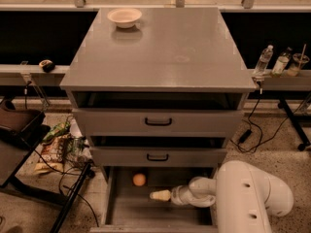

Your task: Place orange into bottom drawer

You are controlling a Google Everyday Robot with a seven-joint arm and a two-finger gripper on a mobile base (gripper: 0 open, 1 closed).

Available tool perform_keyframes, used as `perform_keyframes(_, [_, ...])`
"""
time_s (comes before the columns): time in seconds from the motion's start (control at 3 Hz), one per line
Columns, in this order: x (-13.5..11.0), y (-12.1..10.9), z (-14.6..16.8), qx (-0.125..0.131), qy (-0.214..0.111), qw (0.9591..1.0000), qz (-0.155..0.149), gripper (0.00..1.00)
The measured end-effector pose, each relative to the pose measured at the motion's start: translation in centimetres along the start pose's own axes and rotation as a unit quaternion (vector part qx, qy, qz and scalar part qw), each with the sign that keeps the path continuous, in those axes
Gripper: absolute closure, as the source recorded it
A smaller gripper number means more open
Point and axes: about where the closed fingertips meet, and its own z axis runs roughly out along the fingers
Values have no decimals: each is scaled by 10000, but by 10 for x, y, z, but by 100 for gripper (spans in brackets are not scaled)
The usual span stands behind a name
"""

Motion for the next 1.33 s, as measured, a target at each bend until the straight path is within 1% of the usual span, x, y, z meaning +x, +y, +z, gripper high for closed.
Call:
perform_keyframes(0.33, [-1,2,-2,0,-1,10000,-1,0])
perform_keyframes(0.67, [-2,4,-4,0,-1,10000,-1,18])
perform_keyframes(1.0, [-2,5,-6,0,-1,10000,-1,42])
perform_keyframes(1.33, [7,2,-38,135,-90,9998,-143,66])
